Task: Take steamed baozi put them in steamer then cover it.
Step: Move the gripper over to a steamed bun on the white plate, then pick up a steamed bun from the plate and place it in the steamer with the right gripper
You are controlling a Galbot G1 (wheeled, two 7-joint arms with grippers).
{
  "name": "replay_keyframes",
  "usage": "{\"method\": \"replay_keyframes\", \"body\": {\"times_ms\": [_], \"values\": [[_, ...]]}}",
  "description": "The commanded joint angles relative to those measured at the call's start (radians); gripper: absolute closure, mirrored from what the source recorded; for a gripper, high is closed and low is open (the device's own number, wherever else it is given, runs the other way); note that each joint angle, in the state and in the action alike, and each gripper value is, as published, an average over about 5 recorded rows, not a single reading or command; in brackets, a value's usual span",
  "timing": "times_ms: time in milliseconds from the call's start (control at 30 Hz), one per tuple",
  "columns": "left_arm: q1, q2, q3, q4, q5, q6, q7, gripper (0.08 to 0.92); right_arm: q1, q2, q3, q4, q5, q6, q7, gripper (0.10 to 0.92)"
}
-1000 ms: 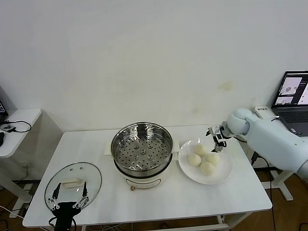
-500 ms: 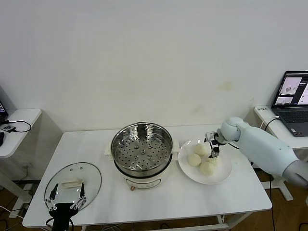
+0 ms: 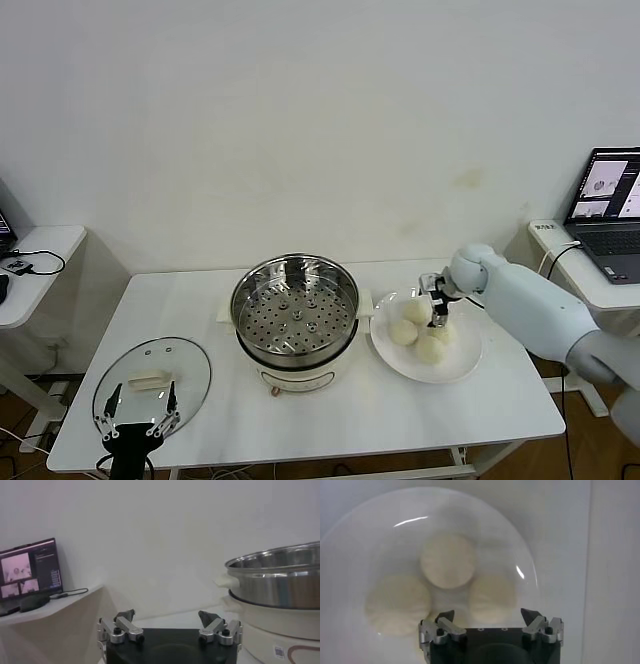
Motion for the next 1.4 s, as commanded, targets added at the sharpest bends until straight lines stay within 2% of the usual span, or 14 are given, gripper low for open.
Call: {"method": "replay_keyframes", "body": {"times_ms": [33, 233, 500, 1033, 1200, 1400], "values": [[0.0, -0.001, 0.003, 0.003, 0.0, -0.003, -0.001, 0.177, -0.004, 0.026, 0.008, -0.04, -0.011, 0.002, 0.006, 0.203], [0.001, 0.0, 0.002, 0.001, -0.001, -0.005, -0.001, 0.177, -0.005, 0.043, 0.01, -0.057, -0.018, 0.002, 0.005, 0.238], [0.006, -0.002, 0.003, -0.002, -0.002, -0.006, -0.002, 0.177, -0.01, 0.056, 0.007, -0.06, -0.024, -0.007, -0.002, 0.338], [0.004, -0.004, 0.003, -0.001, -0.008, -0.009, -0.006, 0.177, -0.001, 0.05, 0.011, -0.055, -0.026, -0.009, -0.008, 0.477], [0.005, -0.004, 0.001, -0.001, -0.008, -0.009, -0.008, 0.177, 0.039, 0.014, 0.004, -0.006, 0.003, -0.012, -0.011, 0.5], [0.001, -0.001, 0.0, 0.005, -0.008, -0.01, -0.009, 0.177, 0.154, -0.08, -0.058, 0.141, 0.097, -0.034, -0.016, 0.507]]}}
